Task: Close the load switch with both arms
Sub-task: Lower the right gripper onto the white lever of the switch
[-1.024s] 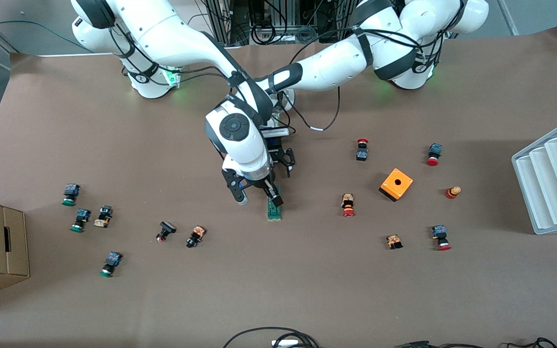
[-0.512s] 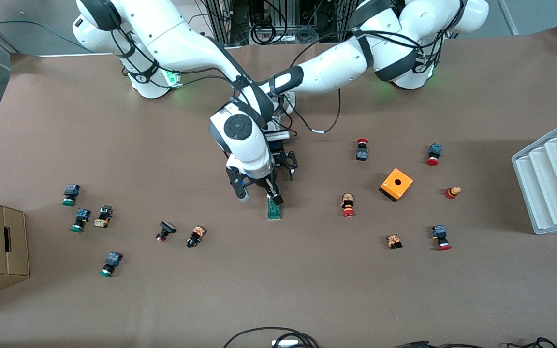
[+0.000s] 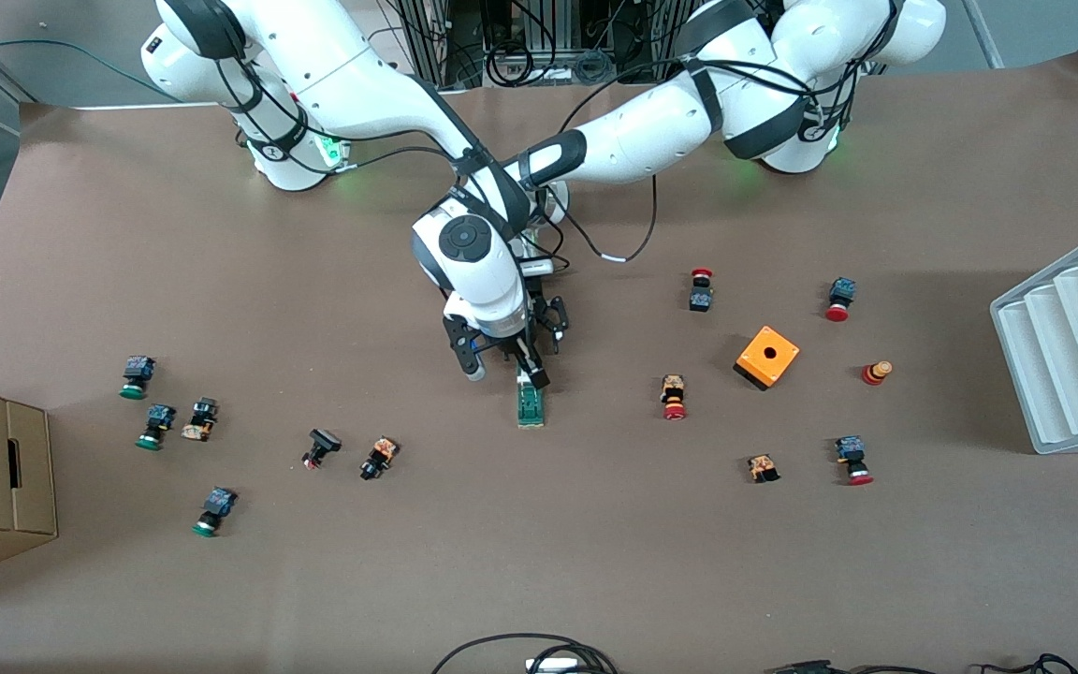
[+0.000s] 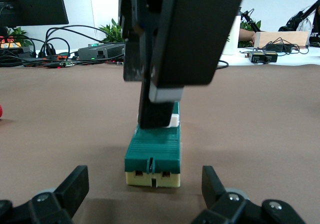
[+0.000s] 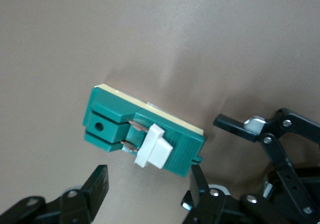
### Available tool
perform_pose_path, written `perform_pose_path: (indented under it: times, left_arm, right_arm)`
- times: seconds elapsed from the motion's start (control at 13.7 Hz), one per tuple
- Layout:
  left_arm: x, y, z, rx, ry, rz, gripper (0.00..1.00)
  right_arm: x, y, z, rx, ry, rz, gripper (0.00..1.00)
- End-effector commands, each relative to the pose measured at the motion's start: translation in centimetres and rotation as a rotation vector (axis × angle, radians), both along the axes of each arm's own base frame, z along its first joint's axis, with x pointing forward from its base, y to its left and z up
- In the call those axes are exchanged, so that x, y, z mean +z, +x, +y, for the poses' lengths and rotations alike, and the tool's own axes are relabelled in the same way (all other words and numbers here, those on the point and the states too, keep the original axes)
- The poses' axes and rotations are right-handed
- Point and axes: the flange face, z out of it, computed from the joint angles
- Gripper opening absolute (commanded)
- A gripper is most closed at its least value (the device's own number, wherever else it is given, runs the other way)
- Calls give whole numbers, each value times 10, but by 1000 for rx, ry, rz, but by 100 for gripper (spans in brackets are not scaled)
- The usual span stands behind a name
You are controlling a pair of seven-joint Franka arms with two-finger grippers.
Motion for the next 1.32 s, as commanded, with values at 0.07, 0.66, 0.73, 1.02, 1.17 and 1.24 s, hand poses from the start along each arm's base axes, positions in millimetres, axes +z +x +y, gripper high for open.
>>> perform_pose_path:
  times: [0.07,0.66,0.73,1.02,1.17,1.24]
  left_arm:
    - [-2,3,-9,-3,7,-7,99]
    - [-1,4,-9,4,-16,-9,59]
    - [-1,4,-9,4,-16,-9,58]
    - [0,4,-9,3,-17,-10,50]
    - [-1,4,-9,4,-17,-9,50]
    - [-1,4,-9,4,-17,-9,50]
  right_arm:
    - [-3,-2,-3,-27,17,-6,73]
    - [-10,-6,2,-30,18,7,71]
    - [-10,-5,1,-33,24,0,70]
    - [-13,3,-4,-57,33,-8,64]
    - [-17,4,-4,-58,36,-16,64]
    - [-19,5,-4,-59,36,-17,63]
